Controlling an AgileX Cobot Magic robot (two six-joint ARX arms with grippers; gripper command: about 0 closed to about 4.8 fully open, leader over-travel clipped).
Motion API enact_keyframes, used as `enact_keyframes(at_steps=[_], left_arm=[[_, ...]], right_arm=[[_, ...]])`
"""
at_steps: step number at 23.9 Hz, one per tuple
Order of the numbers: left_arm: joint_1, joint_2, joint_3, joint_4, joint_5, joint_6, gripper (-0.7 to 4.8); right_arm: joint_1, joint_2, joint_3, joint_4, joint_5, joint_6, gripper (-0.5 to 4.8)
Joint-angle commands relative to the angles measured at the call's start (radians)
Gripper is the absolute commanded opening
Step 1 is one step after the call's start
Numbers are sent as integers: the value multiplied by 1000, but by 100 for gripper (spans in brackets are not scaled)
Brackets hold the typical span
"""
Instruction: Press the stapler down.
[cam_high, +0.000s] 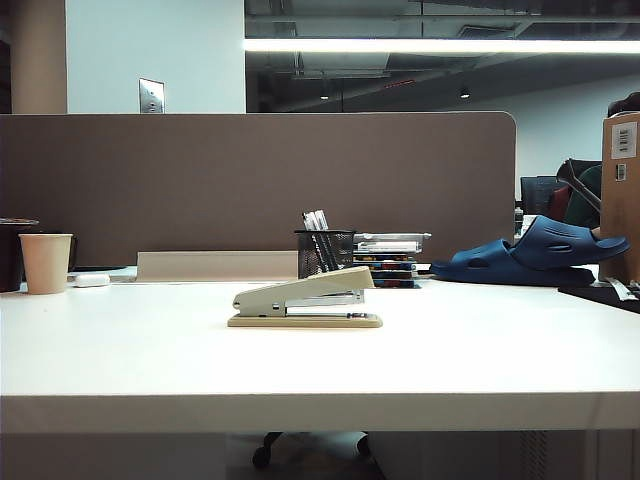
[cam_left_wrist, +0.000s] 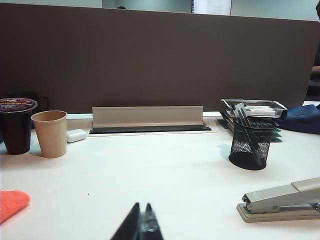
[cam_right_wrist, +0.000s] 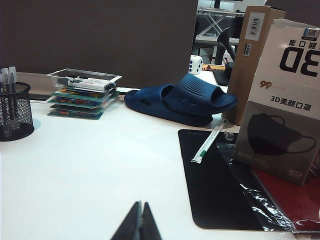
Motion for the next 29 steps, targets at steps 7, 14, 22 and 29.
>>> enact_keyframes(at_steps=[7,14,22,29], left_arm=[[0,0,2,5,-3,4,-5],[0,0,2,5,-3,4,-5],[0,0,2,5,-3,4,-5],[0,0,2,5,5,4,-6]], right_arm=[[1,-6,-5,10,5,1,-9],[1,-6,-5,10,5,1,-9],[1,-6,-5,10,-6,2,-9],[1,-6,-4,10,-6,74,-9]])
